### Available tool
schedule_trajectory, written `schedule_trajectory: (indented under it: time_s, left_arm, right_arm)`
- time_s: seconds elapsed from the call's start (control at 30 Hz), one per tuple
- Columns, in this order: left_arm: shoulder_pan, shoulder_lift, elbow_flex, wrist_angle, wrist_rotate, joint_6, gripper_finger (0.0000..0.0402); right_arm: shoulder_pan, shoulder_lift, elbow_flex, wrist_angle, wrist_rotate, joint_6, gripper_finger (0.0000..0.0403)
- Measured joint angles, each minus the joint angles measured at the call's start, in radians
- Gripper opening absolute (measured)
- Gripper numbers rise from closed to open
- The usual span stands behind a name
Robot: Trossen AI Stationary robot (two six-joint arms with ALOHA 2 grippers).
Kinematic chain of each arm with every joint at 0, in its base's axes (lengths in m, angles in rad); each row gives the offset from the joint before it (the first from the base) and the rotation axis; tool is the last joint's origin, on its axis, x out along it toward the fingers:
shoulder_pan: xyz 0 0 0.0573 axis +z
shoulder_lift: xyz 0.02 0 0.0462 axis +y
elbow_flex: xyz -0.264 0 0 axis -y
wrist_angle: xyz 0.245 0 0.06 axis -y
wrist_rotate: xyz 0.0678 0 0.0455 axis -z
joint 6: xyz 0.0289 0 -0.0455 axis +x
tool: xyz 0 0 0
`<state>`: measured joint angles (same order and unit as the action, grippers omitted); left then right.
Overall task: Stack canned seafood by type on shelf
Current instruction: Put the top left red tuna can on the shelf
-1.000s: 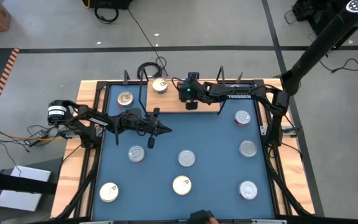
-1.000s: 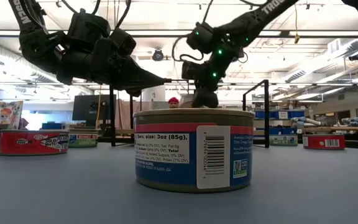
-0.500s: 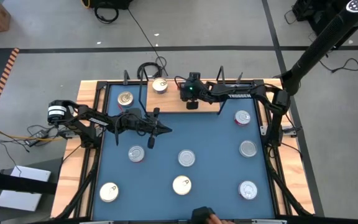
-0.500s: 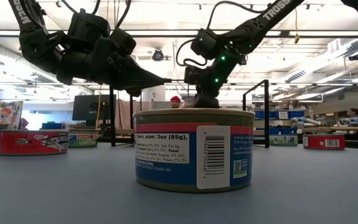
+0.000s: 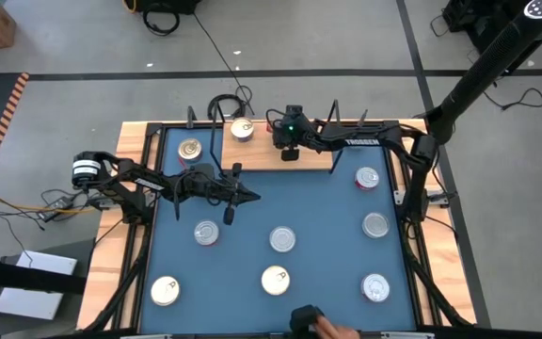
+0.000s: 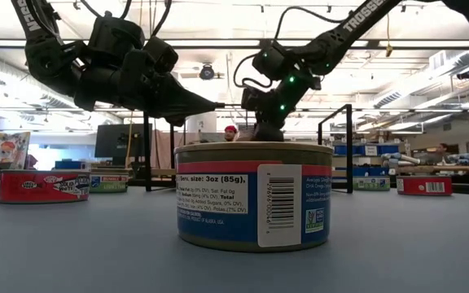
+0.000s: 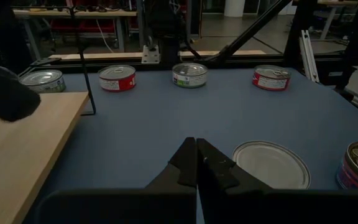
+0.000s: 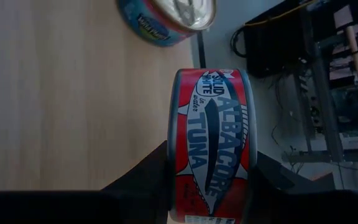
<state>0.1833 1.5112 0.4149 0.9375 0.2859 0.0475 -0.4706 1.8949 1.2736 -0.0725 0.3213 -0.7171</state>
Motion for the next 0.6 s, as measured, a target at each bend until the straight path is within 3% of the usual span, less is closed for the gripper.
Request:
schedule_trajectory:
  time_s: [0.37,0.6]
  left_arm:
    - [0.0,0.0,0.0,-0.004,-0.009,-0.002,0.0001]
    - [0.0,0.0,0.0,-0.008,-0.013,-0.001,0.0001]
  right_arm:
    - [-0.002,0.065,0.002,0.027,0.005,-0.098,0.0154]
    - [0.014,0.062,0.0,0.021,-0.004,-0.121,0.0194]
